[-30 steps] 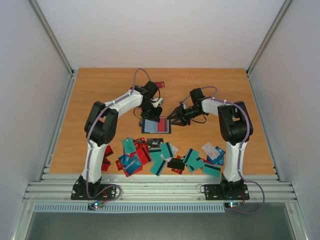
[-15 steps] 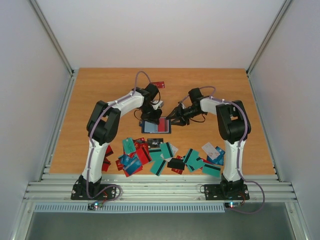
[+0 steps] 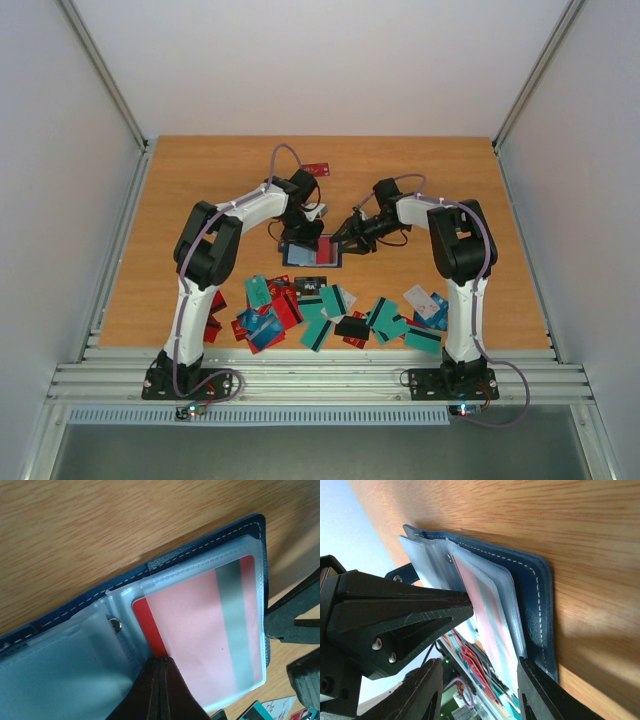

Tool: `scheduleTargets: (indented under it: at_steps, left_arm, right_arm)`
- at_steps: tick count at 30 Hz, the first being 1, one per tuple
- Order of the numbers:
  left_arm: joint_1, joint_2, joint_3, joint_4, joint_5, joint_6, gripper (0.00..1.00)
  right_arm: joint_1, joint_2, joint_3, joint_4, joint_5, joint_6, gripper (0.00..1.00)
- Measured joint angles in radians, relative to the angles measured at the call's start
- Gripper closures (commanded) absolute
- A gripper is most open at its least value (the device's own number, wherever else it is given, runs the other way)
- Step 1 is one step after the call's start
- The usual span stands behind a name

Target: Put the credit cards into the card holder

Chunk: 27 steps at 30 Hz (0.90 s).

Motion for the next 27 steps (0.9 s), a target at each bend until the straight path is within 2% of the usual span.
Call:
scheduleTargets:
  at_steps: [27]
  left_arm:
    - [0.003,-0.011,-0.032,0.035,0.016,-0.001,1.00]
  right_arm:
    - [0.040,0.011,0.059,-0.145,0.047,-0.149,0.58]
